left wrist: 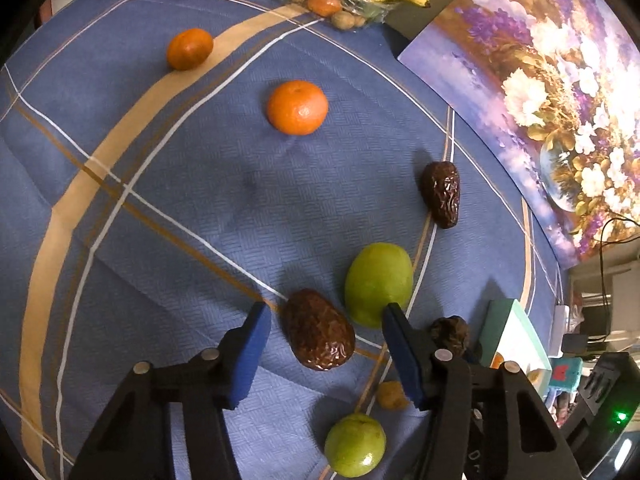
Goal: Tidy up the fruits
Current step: 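Grasp the dark brown avocado with the left tool while the right tool grasps a wrinkled date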
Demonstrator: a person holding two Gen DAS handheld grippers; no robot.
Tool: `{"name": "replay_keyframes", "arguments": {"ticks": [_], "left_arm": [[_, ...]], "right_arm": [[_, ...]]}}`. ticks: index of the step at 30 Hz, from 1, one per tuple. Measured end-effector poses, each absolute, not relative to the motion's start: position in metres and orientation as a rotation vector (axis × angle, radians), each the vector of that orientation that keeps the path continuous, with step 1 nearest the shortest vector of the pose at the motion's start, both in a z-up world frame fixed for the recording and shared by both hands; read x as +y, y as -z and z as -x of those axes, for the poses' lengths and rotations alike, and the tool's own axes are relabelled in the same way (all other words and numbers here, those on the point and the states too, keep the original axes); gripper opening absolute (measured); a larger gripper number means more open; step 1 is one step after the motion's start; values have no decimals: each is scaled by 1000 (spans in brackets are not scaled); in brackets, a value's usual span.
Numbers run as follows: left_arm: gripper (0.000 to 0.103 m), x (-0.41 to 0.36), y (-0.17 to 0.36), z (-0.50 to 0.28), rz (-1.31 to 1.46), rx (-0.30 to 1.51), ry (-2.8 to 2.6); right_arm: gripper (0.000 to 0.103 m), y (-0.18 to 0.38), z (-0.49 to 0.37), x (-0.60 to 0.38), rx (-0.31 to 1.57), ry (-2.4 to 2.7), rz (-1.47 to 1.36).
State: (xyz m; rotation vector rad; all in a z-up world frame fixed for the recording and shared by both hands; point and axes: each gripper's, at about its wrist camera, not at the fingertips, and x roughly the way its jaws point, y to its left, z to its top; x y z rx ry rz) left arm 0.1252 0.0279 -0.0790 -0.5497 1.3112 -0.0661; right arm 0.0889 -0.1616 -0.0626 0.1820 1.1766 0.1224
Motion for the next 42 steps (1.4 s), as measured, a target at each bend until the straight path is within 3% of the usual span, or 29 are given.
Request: {"name": "replay_keyframes", "arguments": {"ticks": [2,6,9,17,32,42], "left_arm": [[59,29,80,-125,562,1313,66],[42,33,75,-121,574,1316,68],[39,32,74,-119,557,1318,64],[38,31,76,-121,587,1323,62],[38,37,-5,-111,572,1090,130],[38,17,-34,-105,504,1018,171]], "right_arm": [[39,63,-89,-161,1176,-122,-182],[39,63,-89,-162,1175,-122,-197],[39,63,-88,-164,1176,-122,-205],[39,62,-86,-164,1177,-123,-210],[39,-21,-62,-190,1000,-33,-247],[39,-45,-45,-223,955,59,-243]]}}
